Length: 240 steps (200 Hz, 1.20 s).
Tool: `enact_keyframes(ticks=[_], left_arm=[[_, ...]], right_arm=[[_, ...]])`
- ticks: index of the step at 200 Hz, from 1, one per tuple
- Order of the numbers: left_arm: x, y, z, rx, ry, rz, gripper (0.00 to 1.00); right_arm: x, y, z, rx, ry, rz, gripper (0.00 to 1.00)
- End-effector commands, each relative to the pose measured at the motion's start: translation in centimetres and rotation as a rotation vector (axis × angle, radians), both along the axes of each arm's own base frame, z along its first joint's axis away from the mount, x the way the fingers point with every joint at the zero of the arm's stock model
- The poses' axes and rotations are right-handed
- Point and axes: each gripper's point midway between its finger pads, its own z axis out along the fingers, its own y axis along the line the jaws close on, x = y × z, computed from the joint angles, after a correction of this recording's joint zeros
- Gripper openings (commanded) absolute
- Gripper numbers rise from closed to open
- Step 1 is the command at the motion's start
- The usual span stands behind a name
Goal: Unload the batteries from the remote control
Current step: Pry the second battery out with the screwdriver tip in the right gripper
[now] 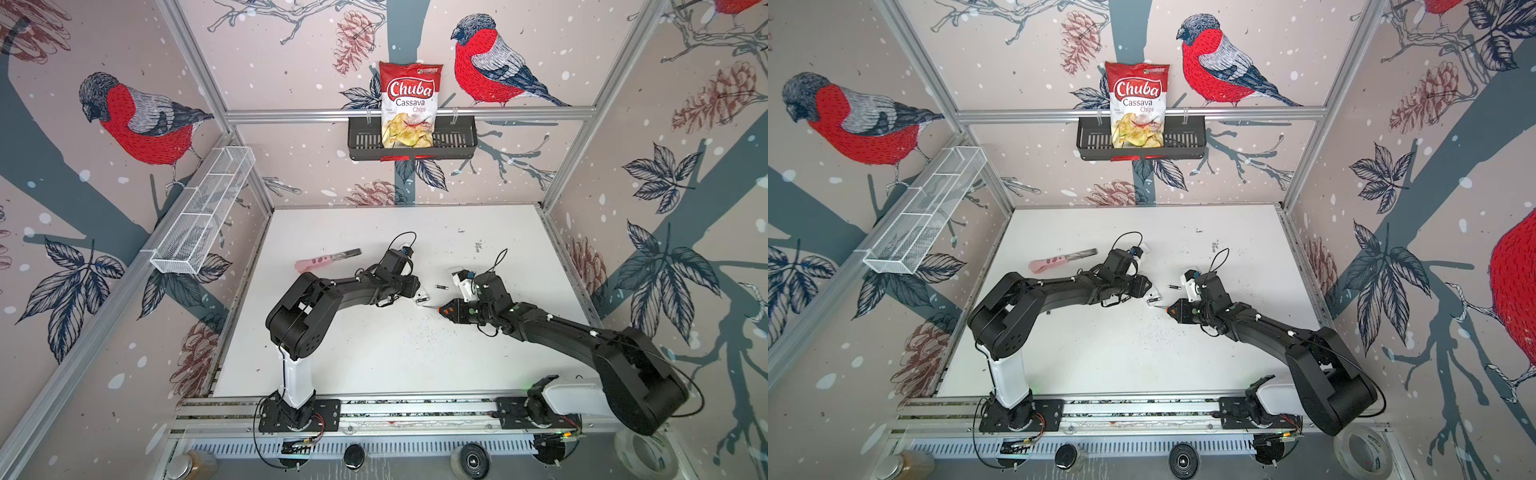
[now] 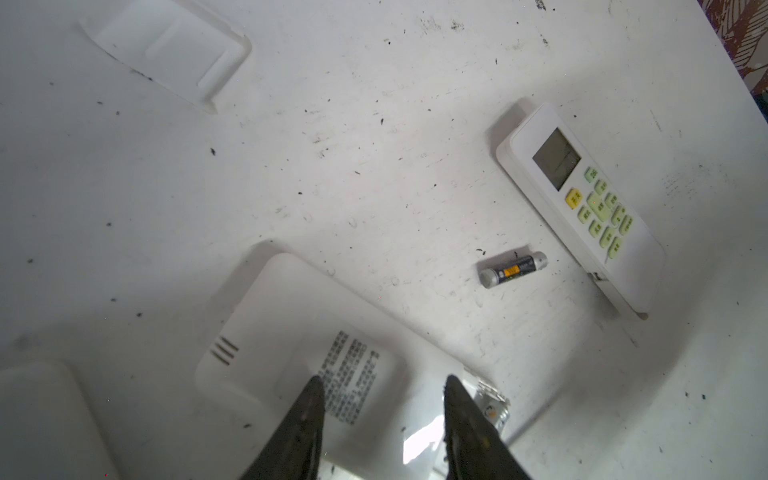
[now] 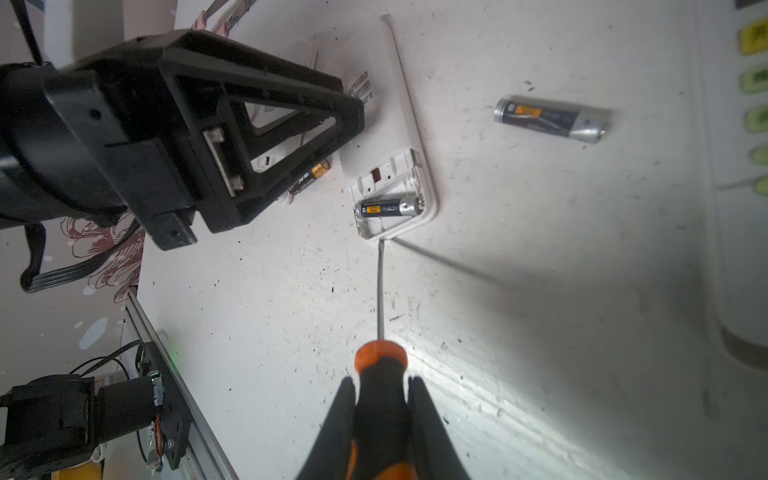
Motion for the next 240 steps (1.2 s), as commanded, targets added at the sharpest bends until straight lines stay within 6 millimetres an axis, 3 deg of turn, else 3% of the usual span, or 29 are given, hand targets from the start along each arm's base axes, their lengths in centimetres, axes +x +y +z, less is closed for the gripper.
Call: enact_keyframes(ticks=[1, 66, 240], left_arm=[[-1.9, 1.5, -2.3, 0.072, 0.106, 0.004, 0.47], [-1.8, 1.6, -2.3, 0.069, 0.110, 0.008, 0.47], [-2.0, 1.6, -2.6, 0.066, 0.116, 0.007, 0.47]], right_arm=[[1.3, 0.0, 1.5, 0.006, -0.072, -0.035, 0.02], [0.9, -0.3, 1.9, 0.009, -0.081, -0.038, 0.02], [1.6, 0.7, 0.0, 0.057, -0.065, -0.057, 0.01]])
